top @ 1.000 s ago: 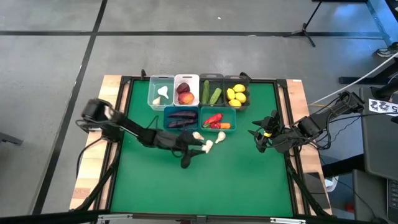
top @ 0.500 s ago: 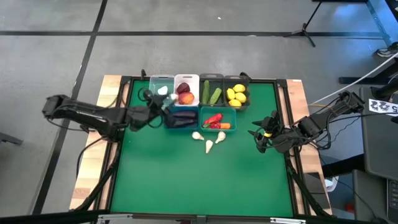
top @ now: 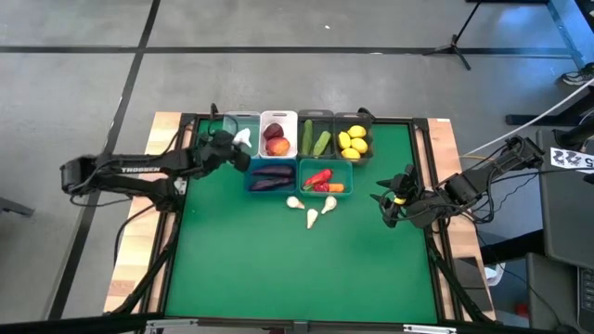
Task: Sort produce into baskets
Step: Put the garlic into the transparent bin
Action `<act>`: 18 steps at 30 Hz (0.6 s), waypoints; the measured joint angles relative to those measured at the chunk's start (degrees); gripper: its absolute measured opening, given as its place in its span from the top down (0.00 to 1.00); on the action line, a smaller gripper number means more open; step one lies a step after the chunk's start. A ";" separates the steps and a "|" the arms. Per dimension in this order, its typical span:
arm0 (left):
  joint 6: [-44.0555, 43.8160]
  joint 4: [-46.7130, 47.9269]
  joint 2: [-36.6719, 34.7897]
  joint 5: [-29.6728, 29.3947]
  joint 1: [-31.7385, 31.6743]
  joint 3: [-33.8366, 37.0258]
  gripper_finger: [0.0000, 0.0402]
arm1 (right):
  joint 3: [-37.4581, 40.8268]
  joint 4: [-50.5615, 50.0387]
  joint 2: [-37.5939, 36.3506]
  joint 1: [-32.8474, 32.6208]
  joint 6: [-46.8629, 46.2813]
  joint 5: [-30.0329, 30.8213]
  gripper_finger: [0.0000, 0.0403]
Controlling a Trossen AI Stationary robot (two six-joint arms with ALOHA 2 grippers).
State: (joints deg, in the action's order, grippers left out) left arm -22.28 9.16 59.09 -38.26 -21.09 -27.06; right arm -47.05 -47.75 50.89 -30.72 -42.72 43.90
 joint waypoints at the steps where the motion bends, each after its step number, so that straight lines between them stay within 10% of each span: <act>1: 0.68 -1.79 0.00 2.21 -1.23 0.63 0.59 | 0.00 0.00 -0.01 -0.02 0.00 0.00 0.48; 18: 8.66 -6.48 -0.11 9.32 -4.54 1.12 0.28 | 0.02 0.07 0.00 -0.02 -0.37 0.00 0.48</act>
State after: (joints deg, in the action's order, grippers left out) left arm -13.62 2.68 58.98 -28.94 -25.63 -25.93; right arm -47.03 -47.68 50.89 -30.74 -43.09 43.90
